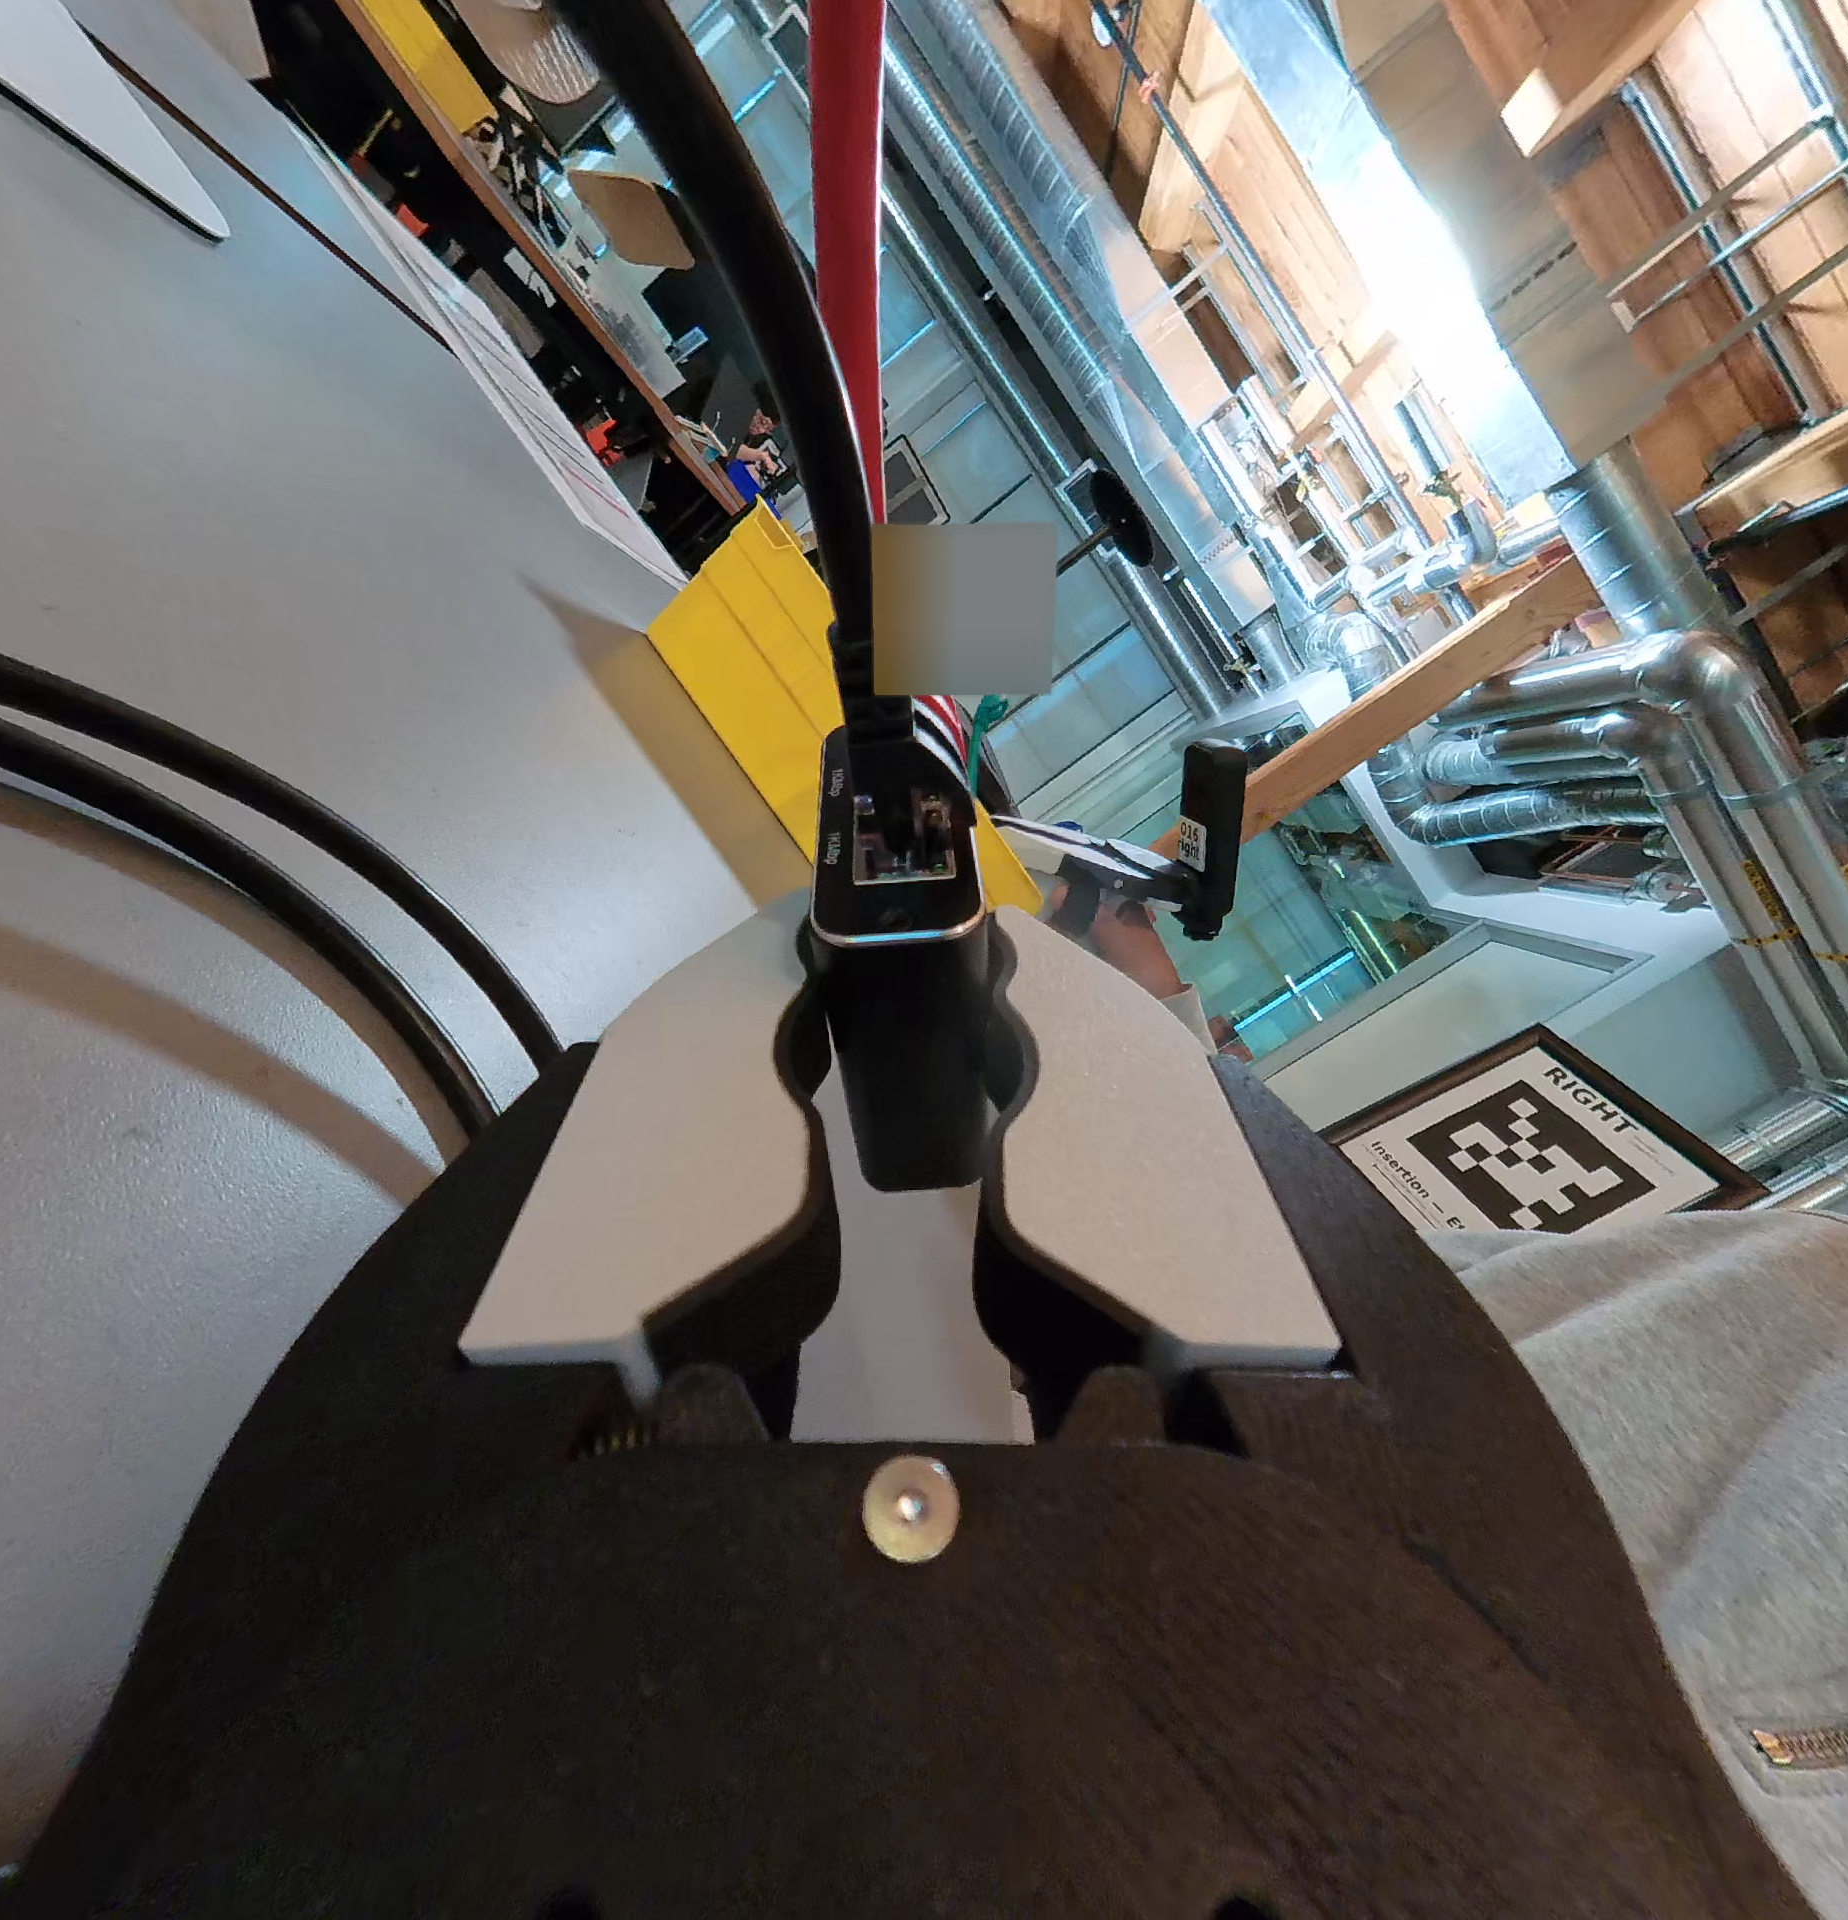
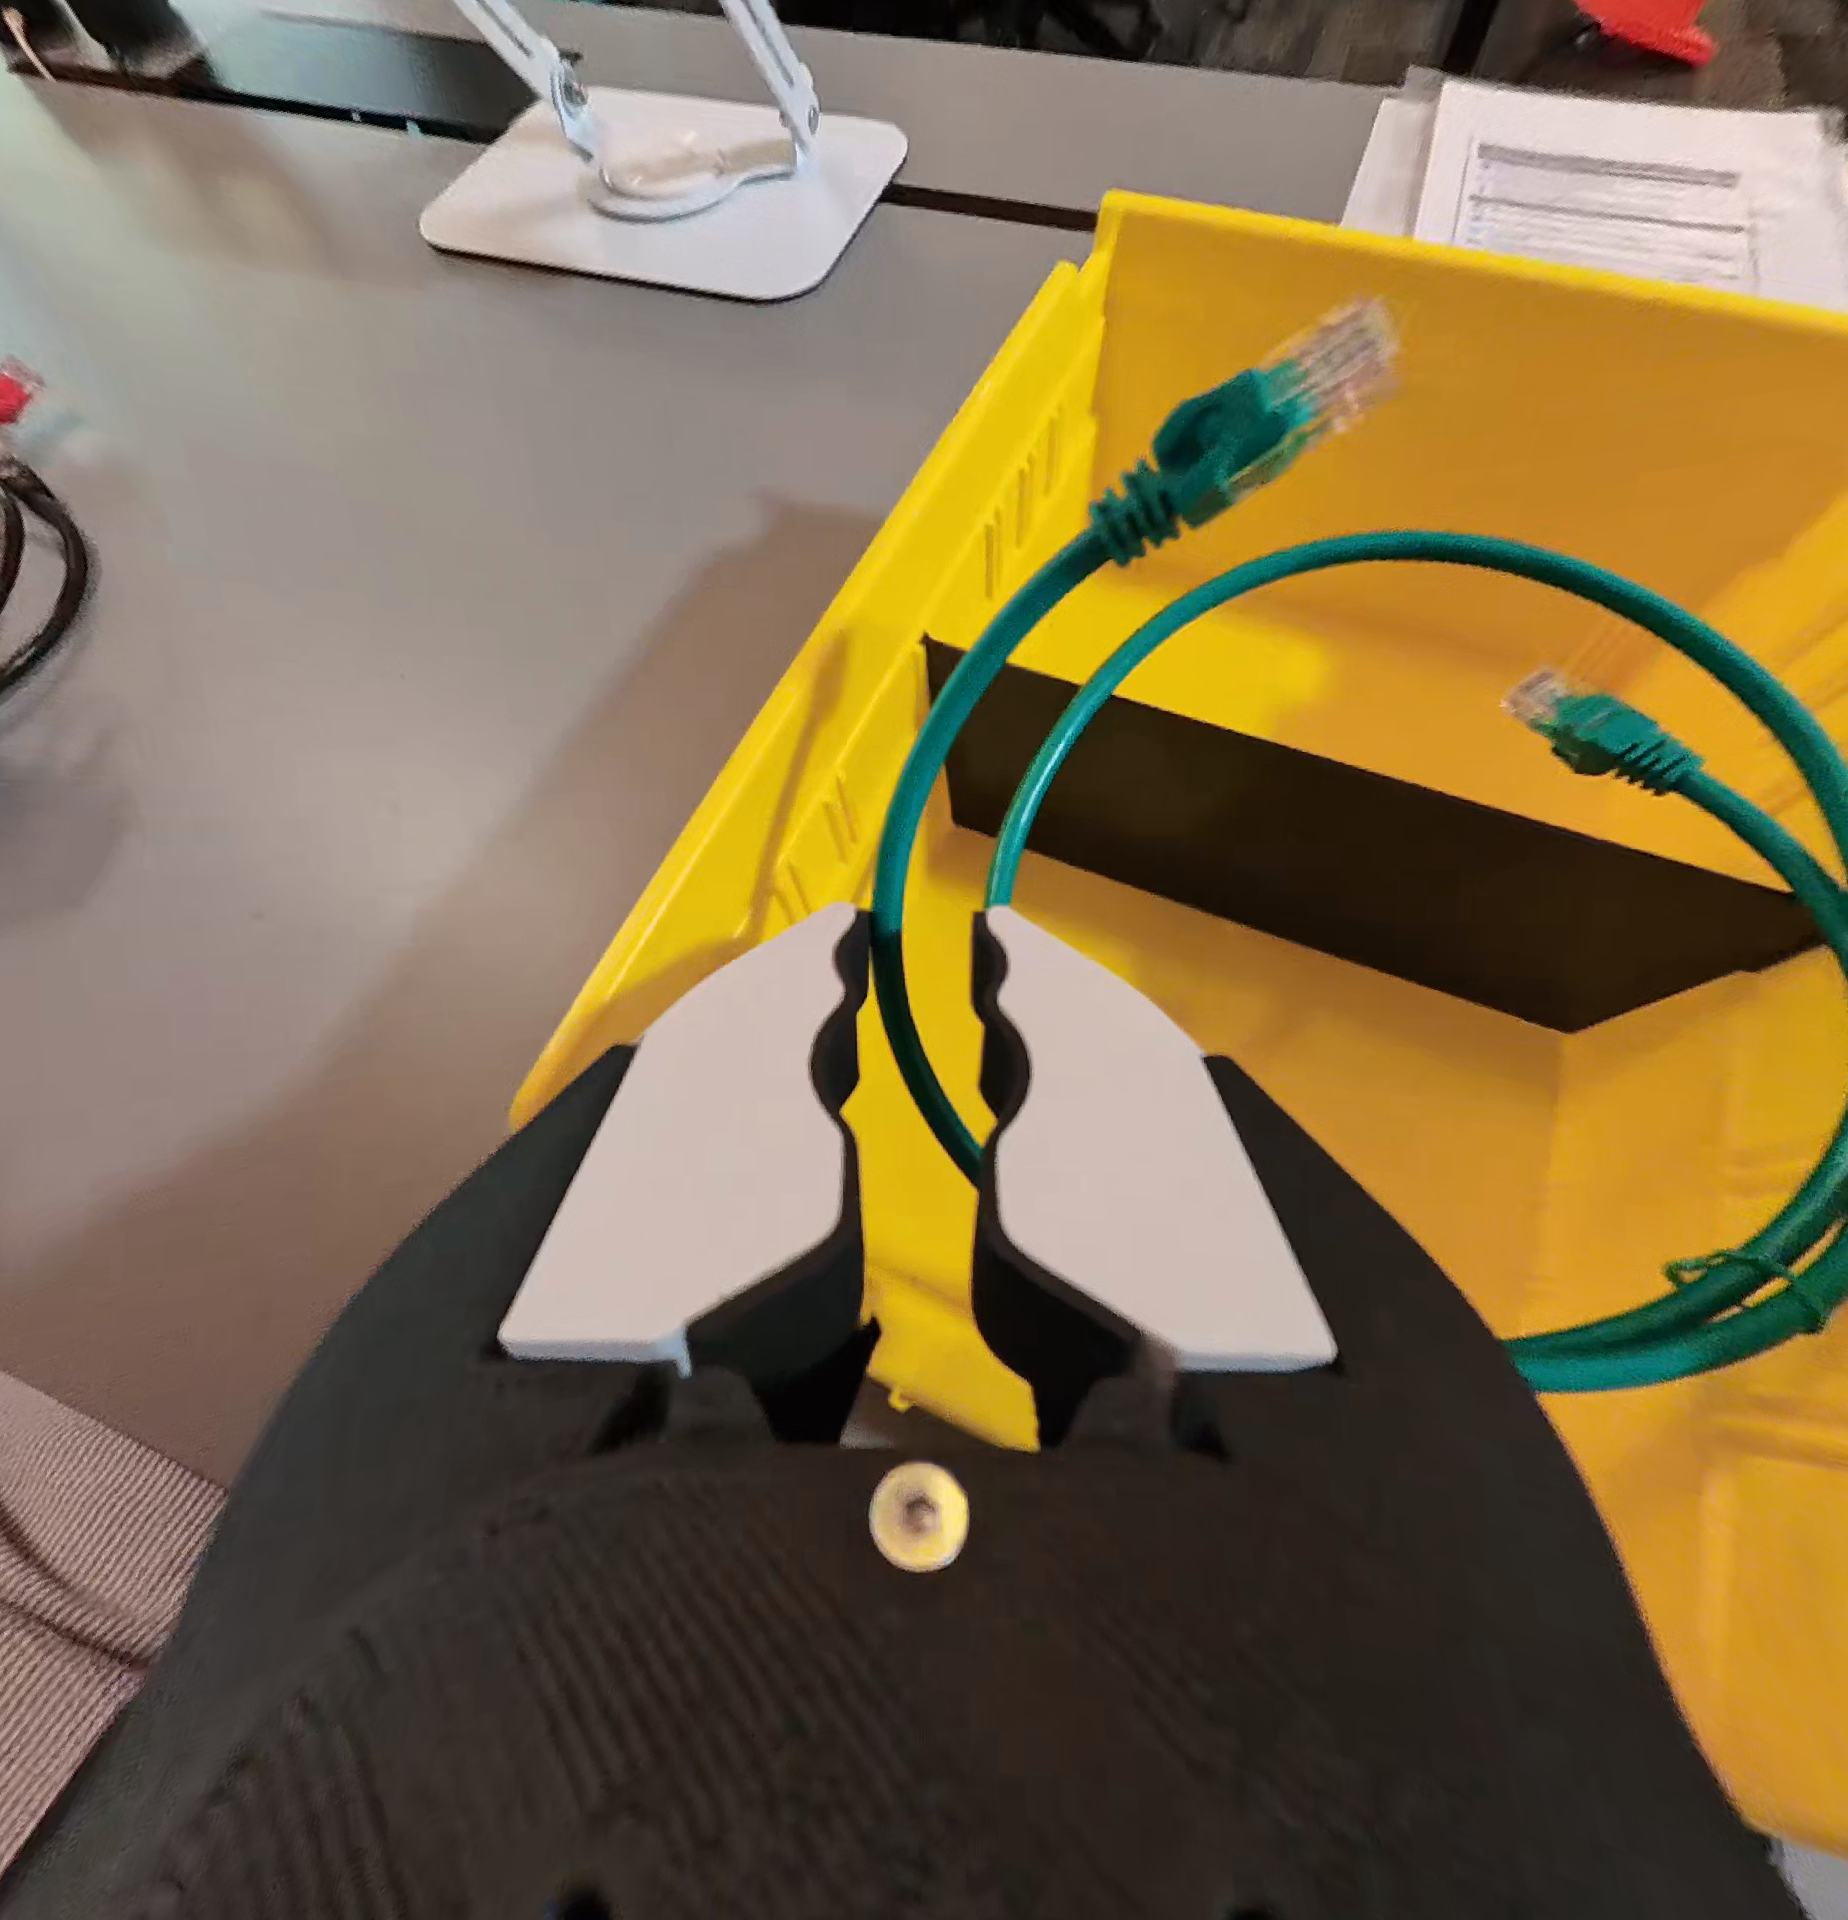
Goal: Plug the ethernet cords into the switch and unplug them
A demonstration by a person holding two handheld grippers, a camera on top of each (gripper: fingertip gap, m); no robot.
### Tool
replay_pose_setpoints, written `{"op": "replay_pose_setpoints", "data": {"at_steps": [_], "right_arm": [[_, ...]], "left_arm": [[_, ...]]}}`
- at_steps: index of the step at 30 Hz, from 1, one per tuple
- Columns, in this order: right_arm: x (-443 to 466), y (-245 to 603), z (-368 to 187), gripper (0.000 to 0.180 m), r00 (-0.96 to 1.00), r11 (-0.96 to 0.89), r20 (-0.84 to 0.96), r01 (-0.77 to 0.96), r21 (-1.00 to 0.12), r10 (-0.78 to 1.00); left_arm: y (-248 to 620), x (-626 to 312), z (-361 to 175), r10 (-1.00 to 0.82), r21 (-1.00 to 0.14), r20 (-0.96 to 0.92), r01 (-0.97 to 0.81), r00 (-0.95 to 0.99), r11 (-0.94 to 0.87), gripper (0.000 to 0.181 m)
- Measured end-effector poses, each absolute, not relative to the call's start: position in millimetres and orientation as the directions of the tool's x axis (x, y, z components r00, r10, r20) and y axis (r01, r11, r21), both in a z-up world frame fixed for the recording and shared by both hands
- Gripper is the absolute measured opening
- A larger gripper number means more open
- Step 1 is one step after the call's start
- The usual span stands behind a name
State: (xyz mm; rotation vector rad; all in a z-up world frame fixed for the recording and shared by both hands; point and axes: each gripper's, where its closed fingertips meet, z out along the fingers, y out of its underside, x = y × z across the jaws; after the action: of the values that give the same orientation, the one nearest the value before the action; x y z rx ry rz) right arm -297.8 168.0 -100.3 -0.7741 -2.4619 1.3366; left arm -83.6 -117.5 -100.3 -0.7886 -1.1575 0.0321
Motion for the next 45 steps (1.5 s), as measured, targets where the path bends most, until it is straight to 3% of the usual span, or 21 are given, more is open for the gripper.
{"op": "replay_pose_setpoints", "data": {"at_steps": [6,13,20,23,27,45], "right_arm": [[-303,175,-108,0.037,-0.816,0.531,0.07,0.306,-0.79,0.574],[-331,205,-81,0.035,-0.689,0.475,0.208,0.222,-0.852,0.695],[-359,250,-90,0.036,-0.512,0.612,0.448,0.209,-0.762,0.733],[-363,257,-95,0.035,-0.479,0.632,0.479,0.233,-0.739,0.736],[-366,271,-106,0.017,-0.452,0.655,0.499,0.31,-0.689,0.74],[-372,281,-122,0.012,-0.444,0.634,0.468,0.381,-0.673,0.764]], "left_arm": [[-118,-84,-101,0.408,-0.569,0.805,0.365,0.431,0.737,0.025],[-118,-84,-101,0.407,-0.568,0.806,0.365,0.43,0.738,0.025],[-118,-84,-101,0.402,-0.564,0.808,0.367,0.431,0.74,0.025],[-118,-84,-101,0.402,-0.564,0.808,0.367,0.431,0.74,0.025],[-118,-84,-101,0.4,-0.563,0.808,0.368,0.432,0.74,0.025],[-118,-84,-101,0.398,-0.561,0.81,0.369,0.431,0.741,0.025]]}}
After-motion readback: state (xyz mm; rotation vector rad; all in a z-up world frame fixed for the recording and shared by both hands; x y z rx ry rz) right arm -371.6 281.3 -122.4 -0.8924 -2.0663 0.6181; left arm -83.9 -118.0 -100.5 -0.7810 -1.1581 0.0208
